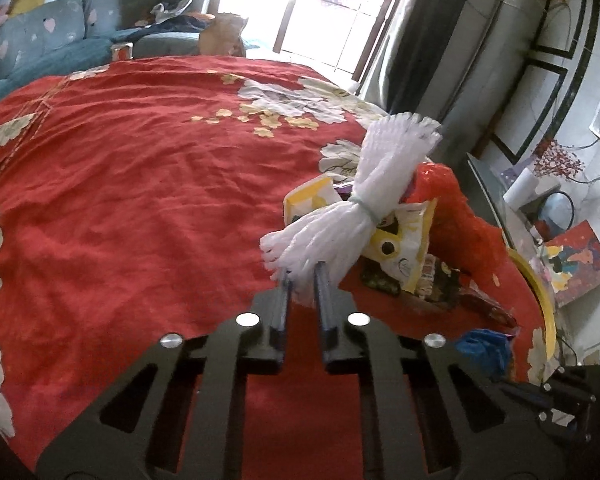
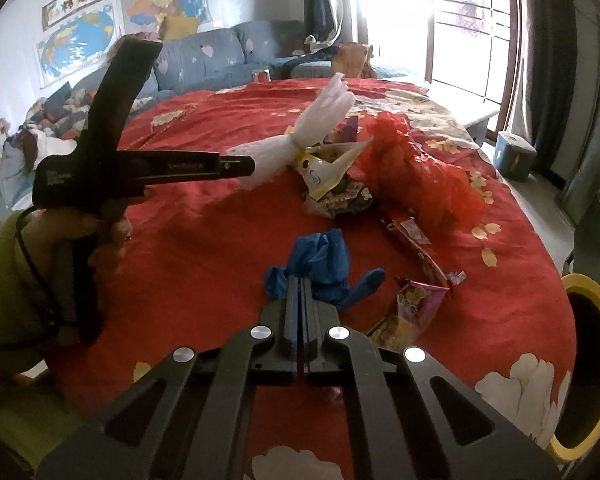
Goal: Collect trash
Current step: 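Grasp the white foam mesh with the left tool while the right tool grasps the blue crumpled plastic, then carry the mesh and the blue plastic in both tools over the bin, then open both tools over the bin to drop the mesh and blue plastic, then move both open tools back toward the bed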
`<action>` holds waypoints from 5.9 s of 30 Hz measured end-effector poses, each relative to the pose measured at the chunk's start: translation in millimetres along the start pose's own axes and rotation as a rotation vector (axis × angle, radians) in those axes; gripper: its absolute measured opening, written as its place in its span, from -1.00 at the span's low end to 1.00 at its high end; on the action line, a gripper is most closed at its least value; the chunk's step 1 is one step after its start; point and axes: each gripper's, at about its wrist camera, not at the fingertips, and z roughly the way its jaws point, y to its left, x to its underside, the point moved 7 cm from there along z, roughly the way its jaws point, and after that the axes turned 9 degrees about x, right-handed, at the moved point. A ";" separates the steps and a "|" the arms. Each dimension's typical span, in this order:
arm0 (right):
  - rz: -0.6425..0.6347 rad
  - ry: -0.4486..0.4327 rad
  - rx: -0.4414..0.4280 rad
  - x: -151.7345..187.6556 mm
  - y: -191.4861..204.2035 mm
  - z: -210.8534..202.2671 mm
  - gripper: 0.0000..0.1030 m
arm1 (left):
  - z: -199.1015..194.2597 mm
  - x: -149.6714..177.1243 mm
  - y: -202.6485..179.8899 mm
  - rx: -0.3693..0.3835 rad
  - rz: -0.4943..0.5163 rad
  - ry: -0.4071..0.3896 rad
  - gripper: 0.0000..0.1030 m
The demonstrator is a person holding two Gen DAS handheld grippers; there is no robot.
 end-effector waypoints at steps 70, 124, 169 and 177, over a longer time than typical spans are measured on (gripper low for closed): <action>0.535 -0.309 0.261 -8.0 -209.6 -112.7 -0.98 | -8.2 -1.4 -217.5 0.294 0.302 -0.031 -0.92; 0.842 -0.154 0.384 107.3 -353.8 -87.1 -0.92 | 143.4 82.2 -337.7 0.307 0.465 0.323 -0.78; 0.589 -0.229 0.425 37.7 -257.5 -114.5 0.28 | 34.1 0.4 -269.9 0.238 0.303 -0.076 0.75; 0.553 -0.242 0.388 25.4 -231.9 -113.2 0.32 | 17.7 -11.3 -243.2 0.197 0.272 -0.132 0.75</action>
